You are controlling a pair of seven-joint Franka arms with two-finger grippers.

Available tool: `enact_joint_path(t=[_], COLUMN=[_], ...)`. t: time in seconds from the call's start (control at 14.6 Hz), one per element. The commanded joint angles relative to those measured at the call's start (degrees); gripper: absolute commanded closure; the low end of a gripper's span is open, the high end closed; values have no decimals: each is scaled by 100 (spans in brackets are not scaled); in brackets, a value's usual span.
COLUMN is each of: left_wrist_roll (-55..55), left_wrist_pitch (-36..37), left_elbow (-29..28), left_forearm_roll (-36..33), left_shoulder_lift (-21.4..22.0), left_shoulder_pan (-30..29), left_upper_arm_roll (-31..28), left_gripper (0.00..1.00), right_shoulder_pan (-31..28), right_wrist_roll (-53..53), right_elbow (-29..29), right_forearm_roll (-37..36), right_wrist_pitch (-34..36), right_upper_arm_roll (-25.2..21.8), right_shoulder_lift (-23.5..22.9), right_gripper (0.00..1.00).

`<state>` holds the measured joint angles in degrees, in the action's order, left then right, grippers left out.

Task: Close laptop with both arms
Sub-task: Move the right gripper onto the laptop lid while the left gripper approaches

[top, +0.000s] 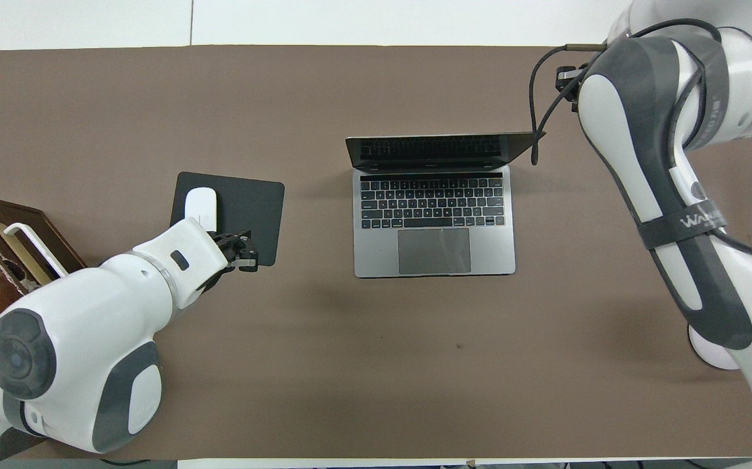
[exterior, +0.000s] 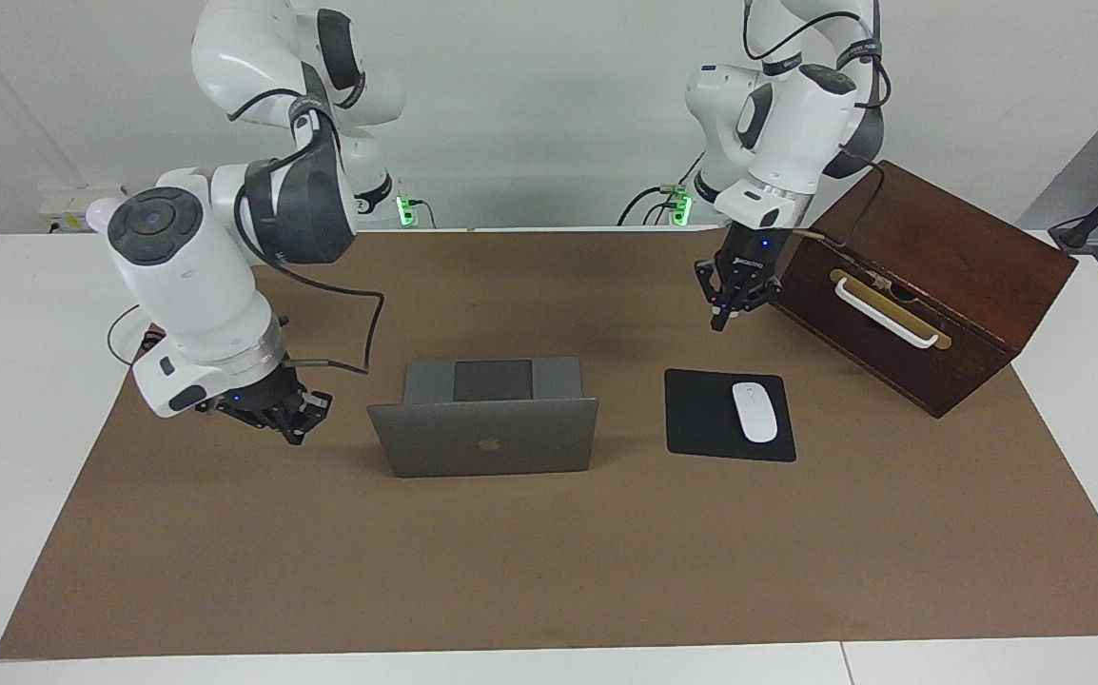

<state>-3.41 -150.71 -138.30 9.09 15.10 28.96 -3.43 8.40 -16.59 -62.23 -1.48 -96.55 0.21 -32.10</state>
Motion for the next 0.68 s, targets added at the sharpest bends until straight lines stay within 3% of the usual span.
enact_joint_path(t=[0.0,0.21,0.62], left_wrist_roll=[-221,-397,-564], left_wrist_pitch=[-974,-1731,-3077], left_elbow=[-688,-970,-1059], left_forearm_roll=[92,92,92], left_shoulder_lift=[222,73,-639], left_shoulder_pan=[478,794,1340], left_upper_arm_roll=[-88,-79,-88], left_gripper=[100,100,100], right_shoulder_pan=[135,337,443], right_wrist_roll=[-160,-160,-169], right_elbow=[1,-8,-8], right_forearm_roll=[-28,-28,-28], right_wrist_pitch=[127,136,110], right_upper_arm_roll=[23,23,23], right_shoulder_lift=[72,99,107], right_gripper=[100,100,100])
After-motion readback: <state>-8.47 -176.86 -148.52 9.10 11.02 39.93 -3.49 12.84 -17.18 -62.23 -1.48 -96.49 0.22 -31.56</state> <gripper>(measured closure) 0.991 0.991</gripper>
